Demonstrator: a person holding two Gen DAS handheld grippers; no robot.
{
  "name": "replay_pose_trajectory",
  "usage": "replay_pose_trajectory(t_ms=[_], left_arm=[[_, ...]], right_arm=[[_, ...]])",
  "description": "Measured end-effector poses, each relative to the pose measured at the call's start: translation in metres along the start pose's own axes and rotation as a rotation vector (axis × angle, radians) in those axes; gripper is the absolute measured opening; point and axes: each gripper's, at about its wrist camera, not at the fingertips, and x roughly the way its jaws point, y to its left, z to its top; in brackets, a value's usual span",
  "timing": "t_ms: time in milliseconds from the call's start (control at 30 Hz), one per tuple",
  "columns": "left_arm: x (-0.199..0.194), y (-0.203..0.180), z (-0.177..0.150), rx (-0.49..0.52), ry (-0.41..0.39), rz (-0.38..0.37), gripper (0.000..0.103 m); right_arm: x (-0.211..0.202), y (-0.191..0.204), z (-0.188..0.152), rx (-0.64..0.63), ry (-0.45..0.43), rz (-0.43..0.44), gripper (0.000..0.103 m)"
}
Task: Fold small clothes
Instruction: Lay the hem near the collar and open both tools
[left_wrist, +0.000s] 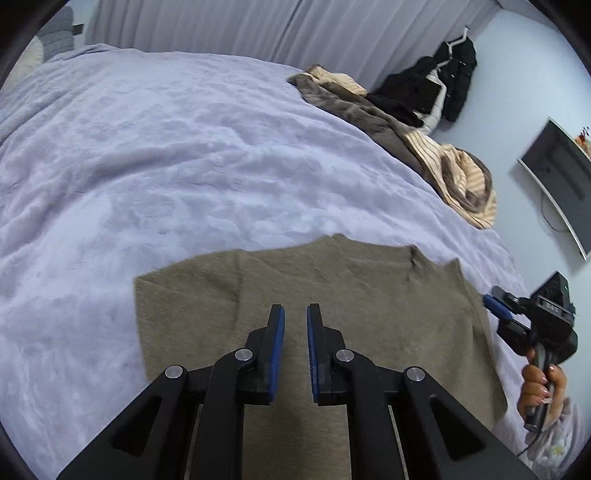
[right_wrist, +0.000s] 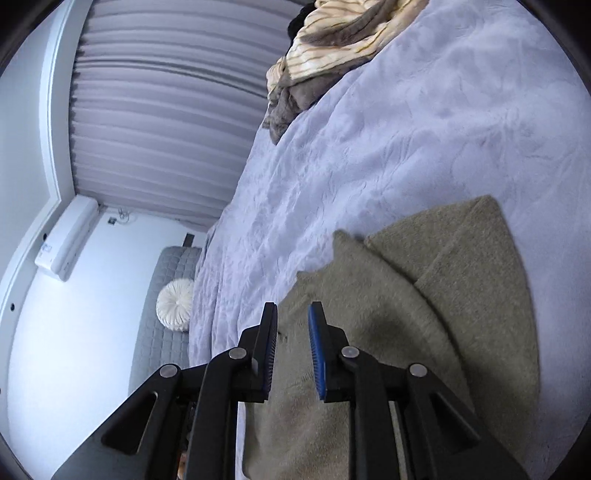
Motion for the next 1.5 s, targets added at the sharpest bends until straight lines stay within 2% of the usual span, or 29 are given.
replay_pose_trajectory(t_ms=[33, 100, 167, 200, 267, 300, 367, 400, 433, 467, 500, 533, 567, 733, 767, 867, 900, 1000, 1033, 1100, 1133, 1167, 1200, 1233, 1267, 1333, 1400, 1500], left_arm=[[0.008, -0.006, -0.002, 0.008, 0.023, -0.005, 0.012], [0.030, -0.011, -0.007, 0.003, 0.066, 0.041, 0.012], [0.047, -0.009, -0.014, -0.015, 0.086, 0.111, 0.012], [0.050, -0.005, -0.016, -0.040, 0.090, 0.117, 0.012], [0.041, 0.006, -0.016, -0.098, 0.074, 0.078, 0.012], [0.034, 0.009, -0.015, -0.104, 0.060, 0.086, 0.012], [0.022, 0.013, -0.010, -0.061, 0.040, 0.123, 0.012], [0.018, 0.016, -0.008, -0.044, 0.037, 0.133, 0.013], [0.016, 0.019, -0.006, -0.034, 0.036, 0.139, 0.015], [0.014, 0.022, -0.004, -0.032, 0.039, 0.147, 0.050], [0.013, 0.024, -0.003, -0.036, 0.032, 0.163, 0.098], [0.009, 0.024, -0.001, -0.033, -0.010, 0.173, 0.102], [0.005, 0.023, 0.000, -0.012, -0.059, 0.165, 0.102], [0.031, 0.012, 0.014, 0.010, 0.042, 0.104, 0.102], [0.041, 0.010, 0.016, 0.020, 0.077, 0.108, 0.102], [0.062, 0.006, 0.014, 0.041, 0.140, 0.139, 0.084], [0.066, 0.007, 0.012, 0.038, 0.153, 0.147, 0.084], [0.066, 0.006, 0.007, 0.032, 0.142, 0.138, 0.083], [0.066, 0.006, 0.007, 0.032, 0.141, 0.135, 0.077], [0.067, 0.007, 0.006, 0.037, 0.151, 0.173, 0.046], [0.067, 0.009, 0.007, 0.036, 0.154, 0.174, 0.033], [0.066, 0.012, 0.008, 0.025, 0.158, 0.153, 0.015], [0.061, 0.016, 0.009, 0.001, 0.151, 0.133, 0.013], [0.055, 0.019, 0.011, -0.016, 0.129, 0.122, 0.009], [0.049, 0.020, 0.013, -0.024, 0.108, 0.114, 0.009], [0.041, 0.022, 0.017, -0.020, 0.070, 0.120, 0.009], [0.047, 0.023, 0.019, 0.004, 0.072, 0.146, 0.009], [0.067, 0.034, 0.019, -0.028, 0.090, 0.180, 0.009]], right_arm=[[0.012, 0.005, -0.001, -0.029, 0.034, -0.043, 0.021], [0.031, 0.004, -0.002, -0.045, 0.069, -0.124, 0.021], [0.038, -0.010, 0.003, -0.012, 0.033, -0.220, 0.020], [0.035, -0.018, 0.006, 0.024, 0.007, -0.228, 0.016], [0.020, -0.031, 0.008, 0.111, -0.046, -0.205, 0.017], [0.011, -0.031, 0.007, 0.113, -0.061, -0.205, 0.018], [-0.008, -0.028, 0.004, 0.050, -0.062, -0.228, 0.031], [-0.018, -0.024, -0.001, 0.013, -0.060, -0.232, 0.047], [-0.028, -0.022, -0.006, -0.012, -0.056, -0.230, 0.056], [-0.036, -0.022, -0.011, -0.027, -0.048, -0.236, 0.058], [-0.043, -0.023, -0.015, -0.035, -0.041, -0.240, 0.058], [-0.051, -0.024, -0.021, -0.040, -0.033, -0.241, 0.058], [-0.058, -0.025, -0.027, -0.039, -0.028, -0.238, 0.058], [-0.096, -0.032, -0.060, -0.017, -0.044, -0.282, 0.058], [-0.105, -0.035, -0.067, -0.011, -0.051, -0.292, 0.058], [-0.131, -0.046, -0.087, 0.036, -0.073, -0.312, 0.058], [-0.142, -0.052, -0.097, 0.078, -0.084, -0.306, 0.058], [-0.155, -0.066, -0.122, 0.183, -0.082, -0.202, 0.058], [-0.152, -0.069, -0.127, 0.200, -0.059, -0.172, 0.058], [-0.141, -0.071, -0.133, 0.212, -0.025, -0.138, 0.058], [-0.133, -0.071, -0.132, 0.210, -0.014, -0.134, 0.058], [-0.125, -0.072, -0.129, 0.219, -0.024, -0.128, 0.058], [-0.118, -0.073, -0.127, 0.228, -0.039, -0.116, 0.054], [-0.112, -0.073, -0.124, 0.240, -0.052, -0.116, 0.025], [-0.106, -0.072, -0.121, 0.252, -0.044, -0.125, 0.010], [-0.105, -0.058, -0.120, 0.208, -0.065, -0.143, 0.011], [-0.112, -0.051, -0.125, 0.154, -0.070, -0.210, 0.011], [-0.112, -0.075, -0.139, 0.236, -0.056, -0.230, 0.011]])
